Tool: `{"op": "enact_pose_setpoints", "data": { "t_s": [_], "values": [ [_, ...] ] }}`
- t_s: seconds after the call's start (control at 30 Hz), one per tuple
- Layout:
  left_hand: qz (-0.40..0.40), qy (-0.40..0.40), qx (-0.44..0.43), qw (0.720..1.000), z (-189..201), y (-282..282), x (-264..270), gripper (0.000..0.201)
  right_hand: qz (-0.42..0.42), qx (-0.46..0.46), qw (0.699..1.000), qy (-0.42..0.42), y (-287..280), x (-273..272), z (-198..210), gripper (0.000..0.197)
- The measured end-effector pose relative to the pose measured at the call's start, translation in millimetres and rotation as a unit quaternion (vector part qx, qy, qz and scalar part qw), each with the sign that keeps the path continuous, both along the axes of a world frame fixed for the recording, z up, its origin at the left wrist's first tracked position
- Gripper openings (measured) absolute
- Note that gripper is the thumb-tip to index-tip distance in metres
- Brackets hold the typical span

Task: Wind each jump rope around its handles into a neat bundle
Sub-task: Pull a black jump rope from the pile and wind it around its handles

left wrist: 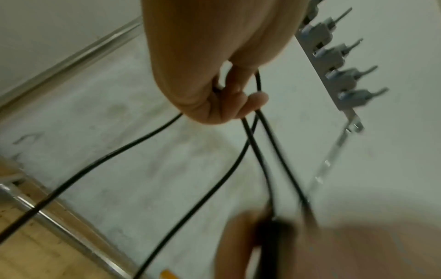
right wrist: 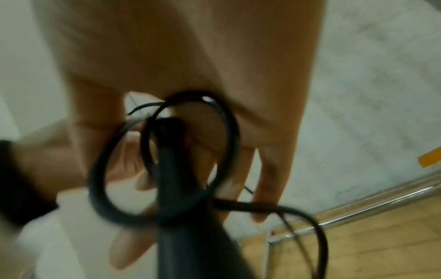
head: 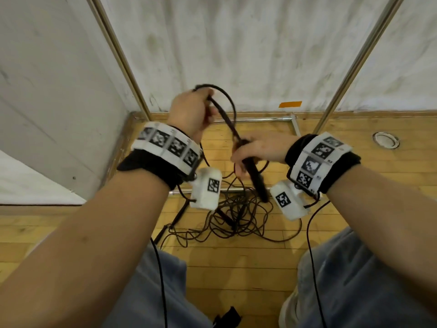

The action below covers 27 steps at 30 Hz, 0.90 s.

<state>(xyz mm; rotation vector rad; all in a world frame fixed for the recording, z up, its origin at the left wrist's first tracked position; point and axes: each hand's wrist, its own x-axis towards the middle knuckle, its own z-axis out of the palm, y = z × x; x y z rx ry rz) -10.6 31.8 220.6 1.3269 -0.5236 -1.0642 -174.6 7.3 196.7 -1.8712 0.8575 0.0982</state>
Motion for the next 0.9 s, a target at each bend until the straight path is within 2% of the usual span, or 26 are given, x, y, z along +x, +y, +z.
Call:
{"op": "enact_pose_setpoints", "data": {
  "t_s": [0.07, 0.1, 0.2, 0.3, 0.37, 0.47, 0.53, 0.63, 0.7, 0.83, 0.9],
  "values": [
    [0.068, 0.050, -0.010, 0.996, 6.3, -5.3, 19.4, 0.027, 0.013, 0.017, 0.998, 0.059, 7.4, 1.0, -11.2, 0.021],
    [0.080, 0.064, -0.014, 0.995, 7.7, -6.3, 27.3, 0.030, -0.001, 0.020, 0.998, 0.052, 9.8, 1.6, -16.7, 0.020],
    [0.094, 0.089, -0.016, 0.991, 6.6, -4.9, 36.5, 0.027, -0.081, -0.005, 0.996, -0.023, 9.1, 0.8, -20.3, 0.017],
    [0.114, 0.107, -0.006, 0.988, 5.0, -4.8, 37.2, 0.023, -0.170, -0.074, 0.978, -0.097, 5.6, 0.7, -18.6, 0.030],
    [0.117, 0.116, 0.012, 0.986, 3.7, -5.6, 39.1, 0.023, -0.175, -0.092, 0.972, -0.125, 7.9, 2.9, -17.8, 0.025],
    [0.100, 0.123, 0.021, 0.987, 3.6, -2.1, 35.5, 0.018, -0.172, -0.059, 0.972, -0.149, 11.8, 6.8, -16.4, 0.013],
    [0.069, 0.124, 0.029, 0.989, 5.0, 2.6, 32.6, 0.013, -0.181, -0.020, 0.967, -0.176, 12.5, 8.6, -14.2, 0.011],
    [-0.045, 0.173, 0.037, 0.983, 5.7, 10.3, 33.8, 0.045, -0.206, 0.072, 0.948, -0.232, 12.7, 12.1, -6.1, 0.009],
    [-0.112, 0.187, 0.043, 0.975, 4.7, 15.0, 27.9, 0.055, -0.208, 0.147, 0.931, -0.261, 12.2, 12.8, -0.5, 0.010],
    [-0.218, 0.125, 0.111, 0.962, -1.1, 19.7, 8.2, 0.051, -0.180, 0.206, 0.926, -0.259, 16.5, 14.5, 2.9, 0.011],
    [-0.238, 0.144, 0.092, 0.956, -1.4, 20.1, 5.6, 0.041, -0.176, 0.213, 0.930, -0.242, 19.2, 16.8, 1.7, 0.011]
  ]
}}
